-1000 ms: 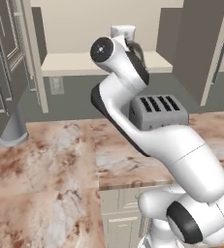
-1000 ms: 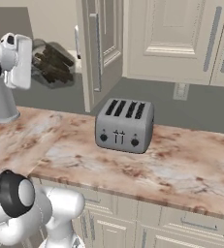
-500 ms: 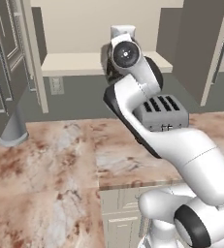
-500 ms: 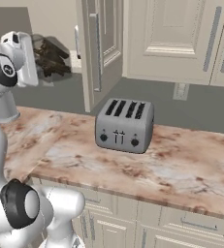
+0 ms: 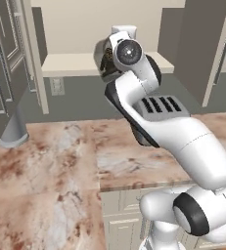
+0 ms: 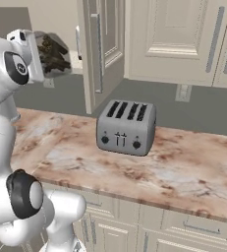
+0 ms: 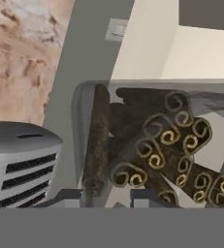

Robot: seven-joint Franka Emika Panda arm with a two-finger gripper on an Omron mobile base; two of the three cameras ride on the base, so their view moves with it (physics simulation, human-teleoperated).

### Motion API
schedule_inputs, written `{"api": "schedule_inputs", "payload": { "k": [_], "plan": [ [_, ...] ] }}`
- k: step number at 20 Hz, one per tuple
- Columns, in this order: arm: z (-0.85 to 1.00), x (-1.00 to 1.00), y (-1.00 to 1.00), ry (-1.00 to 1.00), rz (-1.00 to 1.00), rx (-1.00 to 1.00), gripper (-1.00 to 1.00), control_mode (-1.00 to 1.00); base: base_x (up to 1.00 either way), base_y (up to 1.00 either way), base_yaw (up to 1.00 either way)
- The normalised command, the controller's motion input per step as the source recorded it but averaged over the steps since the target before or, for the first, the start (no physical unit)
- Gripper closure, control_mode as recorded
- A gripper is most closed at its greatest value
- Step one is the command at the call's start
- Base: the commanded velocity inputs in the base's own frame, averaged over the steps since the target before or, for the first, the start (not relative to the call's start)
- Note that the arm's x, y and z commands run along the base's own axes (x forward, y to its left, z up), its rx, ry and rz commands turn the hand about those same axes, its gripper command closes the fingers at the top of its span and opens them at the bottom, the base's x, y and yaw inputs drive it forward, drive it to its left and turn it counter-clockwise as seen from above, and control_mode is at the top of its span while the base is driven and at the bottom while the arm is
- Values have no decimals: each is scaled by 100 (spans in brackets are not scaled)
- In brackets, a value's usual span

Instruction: Pick the jar and candle from the dining table and place them in the open cabinet. Close the cabinet after placing the objects.

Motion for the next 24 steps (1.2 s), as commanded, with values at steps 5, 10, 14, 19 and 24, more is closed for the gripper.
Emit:
{"api": "schedule_inputs", "payload": {
  "k": [5, 10, 14, 19, 24],
  "plan": [
    [38, 51, 40, 2, 0, 0, 100, -100, 0, 0, 0],
    [44, 40, 52, 2, 0, -2, 100, -100, 0, 0, 0],
    [13, 39, 41, 1, 0, 0, 100, -100, 0, 0, 0],
    [0, 13, 29, -4, 0, -5, 100, -100, 0, 0, 0],
    [0, 24, 22, -3, 0, -3, 100, -100, 0, 0, 0]
  ]
}}
